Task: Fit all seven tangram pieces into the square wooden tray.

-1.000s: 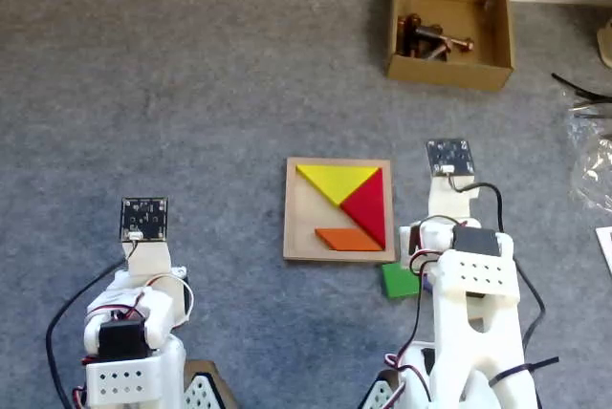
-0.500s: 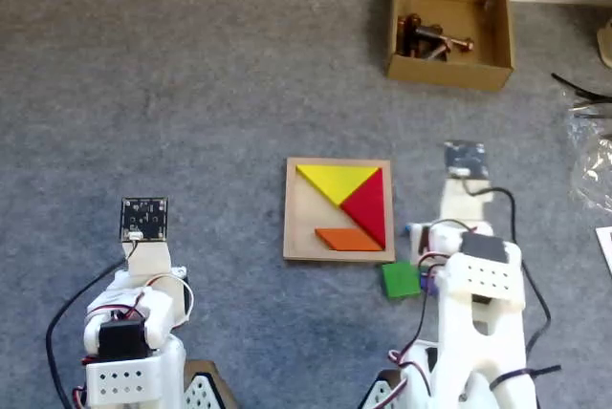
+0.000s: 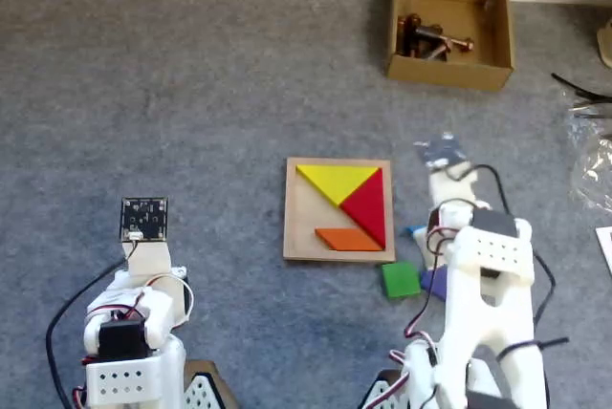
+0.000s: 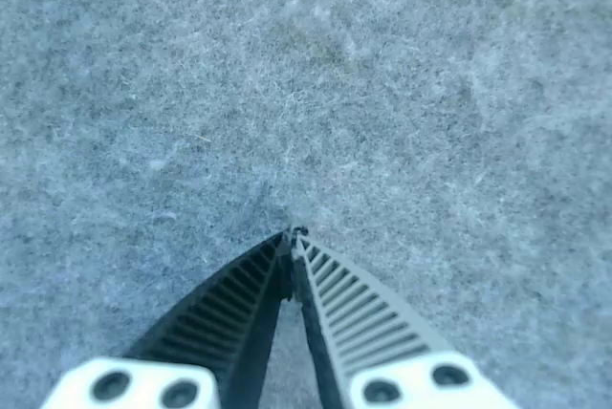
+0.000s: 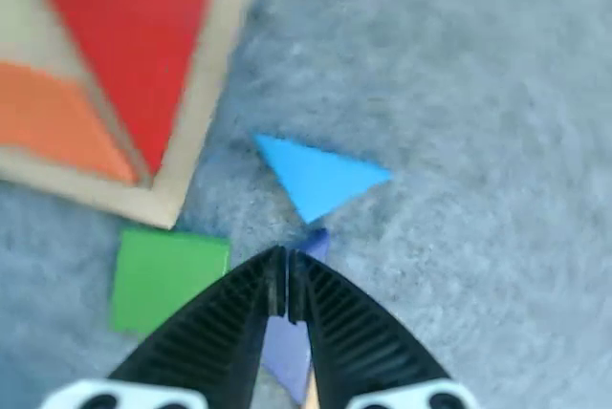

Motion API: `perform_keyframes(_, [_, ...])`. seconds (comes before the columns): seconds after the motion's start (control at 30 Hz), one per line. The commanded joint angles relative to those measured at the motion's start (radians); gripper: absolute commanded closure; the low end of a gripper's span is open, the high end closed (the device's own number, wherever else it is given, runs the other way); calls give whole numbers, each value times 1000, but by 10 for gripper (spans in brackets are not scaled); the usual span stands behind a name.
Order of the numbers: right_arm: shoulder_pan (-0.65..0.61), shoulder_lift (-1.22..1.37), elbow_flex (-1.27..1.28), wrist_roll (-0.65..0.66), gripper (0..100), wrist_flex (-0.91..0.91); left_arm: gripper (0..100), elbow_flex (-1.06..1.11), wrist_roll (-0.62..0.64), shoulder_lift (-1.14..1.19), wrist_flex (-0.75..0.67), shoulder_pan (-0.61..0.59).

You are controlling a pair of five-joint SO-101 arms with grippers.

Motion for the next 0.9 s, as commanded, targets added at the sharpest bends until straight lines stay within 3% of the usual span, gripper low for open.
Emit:
perform_keyframes(0.0, [-12,39,-62,224,991,-2,995,21,2,7,8,-8])
perform_keyframes(0.1, [-8,53,-61,336,991,-31,995,21,2,7,8,-8])
perform_keyframes(0.4, [-13,62,-61,462,991,-64,995,21,2,7,8,-8])
perform_keyframes(0.87, [-12,56,-54,470,991,-183,995,21,2,7,8,-8])
